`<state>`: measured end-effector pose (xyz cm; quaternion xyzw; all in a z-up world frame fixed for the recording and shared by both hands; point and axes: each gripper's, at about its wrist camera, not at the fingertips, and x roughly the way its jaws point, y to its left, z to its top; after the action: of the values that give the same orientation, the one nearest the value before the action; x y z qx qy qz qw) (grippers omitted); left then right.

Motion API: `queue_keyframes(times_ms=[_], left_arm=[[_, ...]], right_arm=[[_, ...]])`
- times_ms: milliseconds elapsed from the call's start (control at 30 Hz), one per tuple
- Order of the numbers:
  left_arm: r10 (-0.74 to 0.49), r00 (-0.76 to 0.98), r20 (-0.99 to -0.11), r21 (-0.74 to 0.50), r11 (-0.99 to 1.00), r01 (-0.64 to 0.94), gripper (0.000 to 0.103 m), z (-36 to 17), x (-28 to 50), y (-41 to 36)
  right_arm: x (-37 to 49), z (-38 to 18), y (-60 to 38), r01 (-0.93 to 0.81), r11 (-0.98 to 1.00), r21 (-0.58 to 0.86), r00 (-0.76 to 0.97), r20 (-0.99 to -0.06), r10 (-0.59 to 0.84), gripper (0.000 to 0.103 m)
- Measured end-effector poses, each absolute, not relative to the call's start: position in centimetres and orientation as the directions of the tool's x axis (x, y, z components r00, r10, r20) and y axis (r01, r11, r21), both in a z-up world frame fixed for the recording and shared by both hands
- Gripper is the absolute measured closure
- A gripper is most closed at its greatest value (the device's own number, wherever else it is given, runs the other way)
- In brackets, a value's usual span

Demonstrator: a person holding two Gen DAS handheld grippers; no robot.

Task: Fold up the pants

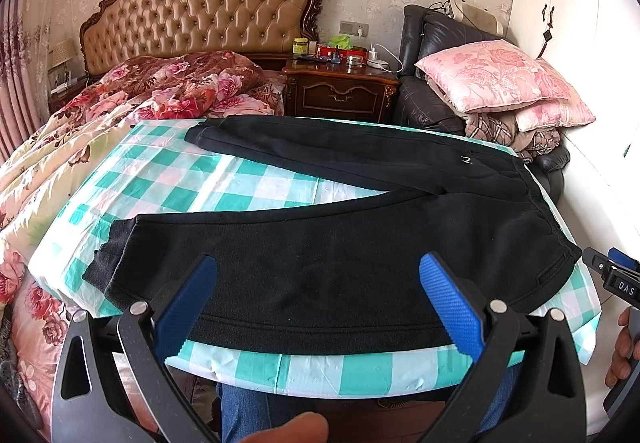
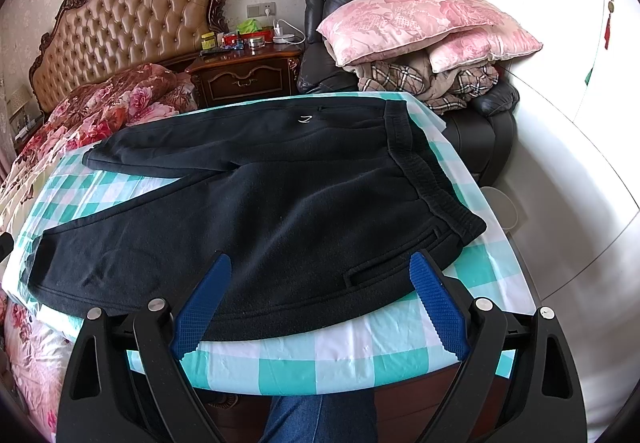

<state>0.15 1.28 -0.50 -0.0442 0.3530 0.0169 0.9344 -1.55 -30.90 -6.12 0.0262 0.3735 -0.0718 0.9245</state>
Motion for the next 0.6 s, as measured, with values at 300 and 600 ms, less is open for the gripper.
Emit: queue_keyframes(times_ms=[300, 600], left_arm=[[0.0, 0.749, -0.663, -0.072, 0.995, -0.064, 0.001, -0.7, 0.12, 1.81], [0.002, 0.749, -0.663, -0.07, 0.996, -0.064, 0.001, -0.67, 0.15, 1.63]], right_arm=[[-1.49, -6.1, -30.9, 0.153, 0.988, -0.005, 0.71, -0.695, -0.114, 0.015], [-1.47, -6.11, -30.89, 0.153, 0.988, -0.006, 0.709, -0.696, -0.114, 0.015]])
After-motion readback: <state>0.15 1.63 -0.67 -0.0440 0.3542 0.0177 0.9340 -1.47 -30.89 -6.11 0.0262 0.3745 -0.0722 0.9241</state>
